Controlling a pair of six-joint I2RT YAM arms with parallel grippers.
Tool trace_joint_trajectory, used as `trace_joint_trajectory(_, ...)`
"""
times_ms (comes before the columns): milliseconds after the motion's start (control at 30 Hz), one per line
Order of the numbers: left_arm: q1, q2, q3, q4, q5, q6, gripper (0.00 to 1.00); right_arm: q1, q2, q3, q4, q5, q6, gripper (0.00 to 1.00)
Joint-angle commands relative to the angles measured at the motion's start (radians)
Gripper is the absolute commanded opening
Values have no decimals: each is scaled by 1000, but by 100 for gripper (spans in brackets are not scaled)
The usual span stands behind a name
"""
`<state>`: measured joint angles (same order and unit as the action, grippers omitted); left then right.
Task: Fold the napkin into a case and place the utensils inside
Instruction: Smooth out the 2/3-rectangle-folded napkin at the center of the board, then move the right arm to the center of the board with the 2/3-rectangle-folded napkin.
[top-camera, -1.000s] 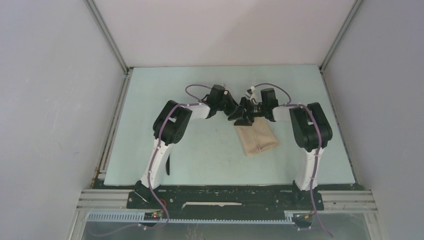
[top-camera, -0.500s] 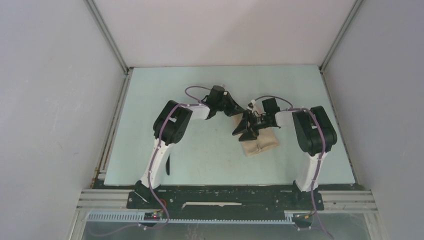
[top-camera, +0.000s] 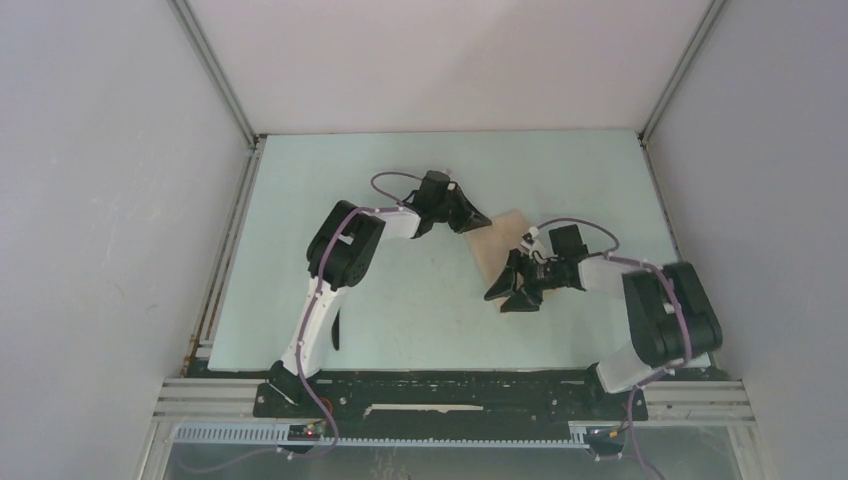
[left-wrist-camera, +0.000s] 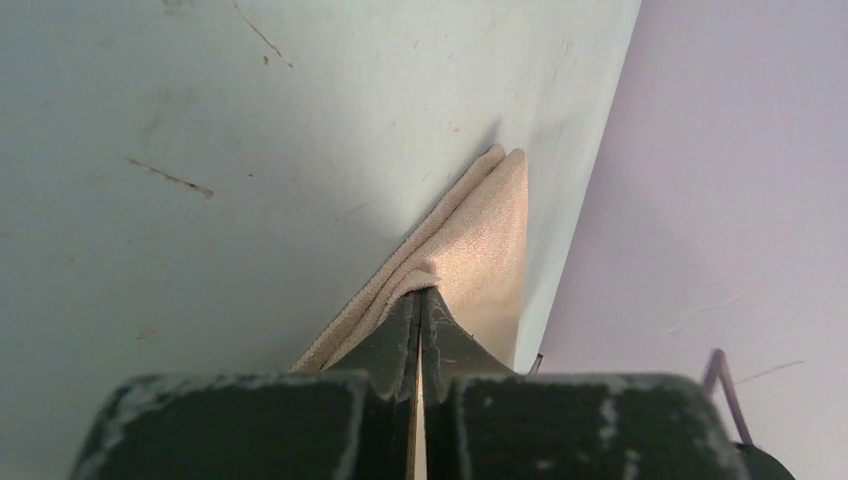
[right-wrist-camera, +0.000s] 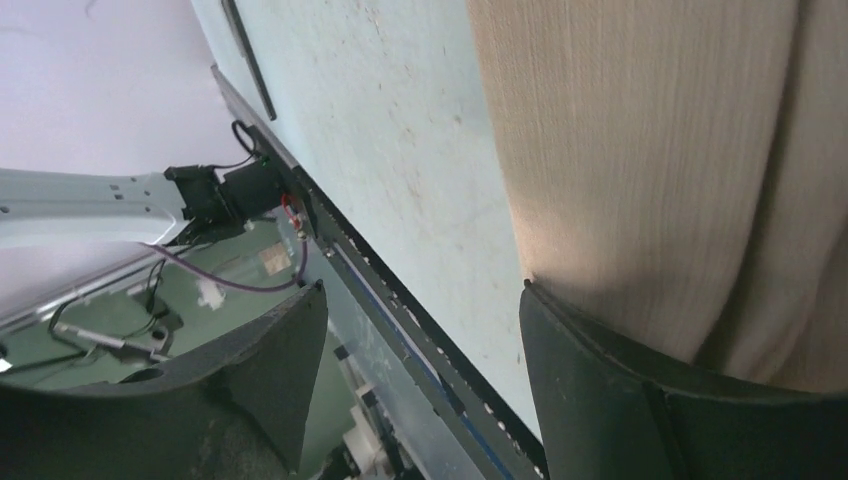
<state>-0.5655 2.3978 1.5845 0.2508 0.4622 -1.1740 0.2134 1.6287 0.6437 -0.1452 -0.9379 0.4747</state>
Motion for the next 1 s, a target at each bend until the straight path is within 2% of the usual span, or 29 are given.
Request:
trace_joint_trajectory(0,7,5,62,-61,-5,57,0,-28,-242,-47,-160,177,37,78)
trace_joint_trajectory(100,5,-37,99,-84,25,71,4,-79,-426,-14,-269,289,22,80)
trace_joint_trajectory(200,4,-93,150,-157,50,102,20,-192,-495,35,-292,390,16,84)
trace_joint_trajectory(300,4,-165,168,-192,80,112,43,-287,-398,120,-278,455,-16,84)
trace_joint_trajectory(467,2,-342,81,-244,97,147,65,-365,-159,238,-268,469,-56,81)
trace_joint_trajectory(667,-19,-562,-166,-284,79,207,71,-393,-36,228,-280,420,-123,74)
trace_joint_trajectory(800,-19,-524,-165,-306,87,217,74,-391,-51,172,-237,381,-118,71)
trace_joint_trajectory(967,-40,-518,-208,-303,65,238,68,-397,-46,152,-246,414,-126,70)
